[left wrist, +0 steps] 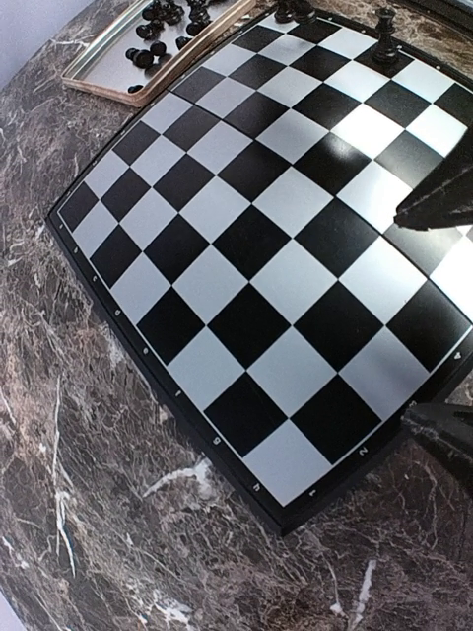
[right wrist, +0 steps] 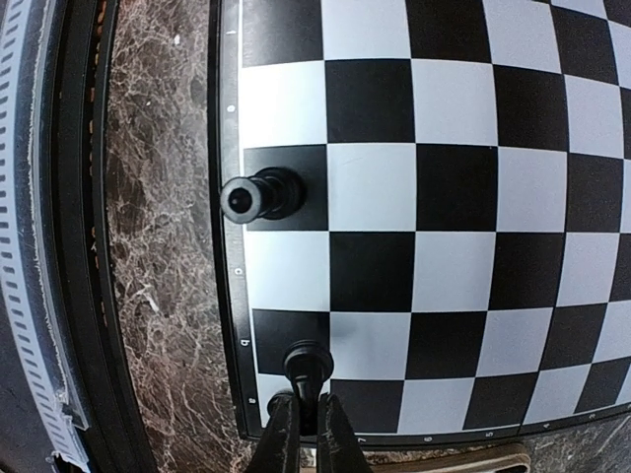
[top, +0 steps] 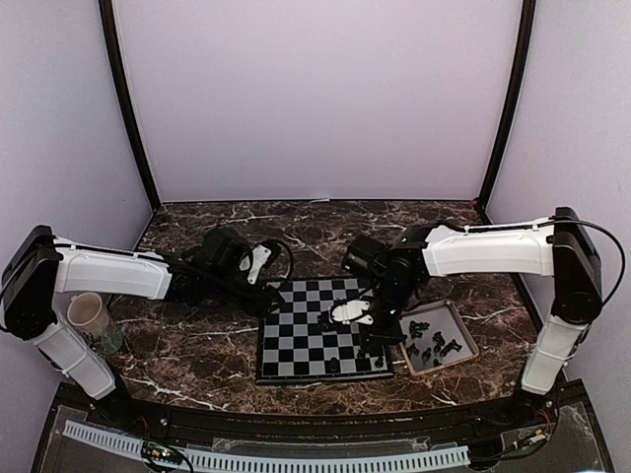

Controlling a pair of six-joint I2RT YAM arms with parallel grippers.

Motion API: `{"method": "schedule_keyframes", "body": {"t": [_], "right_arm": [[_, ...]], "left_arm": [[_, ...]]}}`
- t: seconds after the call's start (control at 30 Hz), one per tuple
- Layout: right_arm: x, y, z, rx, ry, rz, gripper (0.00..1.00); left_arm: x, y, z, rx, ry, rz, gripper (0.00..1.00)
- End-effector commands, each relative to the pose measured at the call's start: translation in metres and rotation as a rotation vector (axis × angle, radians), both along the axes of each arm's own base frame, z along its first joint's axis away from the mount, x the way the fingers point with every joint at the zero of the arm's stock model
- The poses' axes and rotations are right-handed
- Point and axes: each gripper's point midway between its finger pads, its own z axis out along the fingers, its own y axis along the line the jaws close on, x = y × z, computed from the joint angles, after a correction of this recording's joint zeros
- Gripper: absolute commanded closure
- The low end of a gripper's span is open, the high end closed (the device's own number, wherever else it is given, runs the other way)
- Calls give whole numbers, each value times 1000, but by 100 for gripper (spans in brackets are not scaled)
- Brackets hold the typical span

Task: Set up the chess pieces on the board
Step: Place the bishop on c8.

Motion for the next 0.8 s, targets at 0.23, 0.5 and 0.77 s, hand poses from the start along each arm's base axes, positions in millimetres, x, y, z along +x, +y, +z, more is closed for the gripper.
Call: {"method": "schedule_keyframes", "body": {"t": [0.23,0.5,0.77], "right_arm": [[-17,-2,-7,-45,0,69,93],[-19,-2,-15,-52,-3,81,92],[-19,-4,-20,-59,-8,76,90]], "left_arm": [[5,3,8,-42,-17,30,37],[4,4,9,-42,-17,30,37],[5,3,8,-43,-15,30,37]]}}
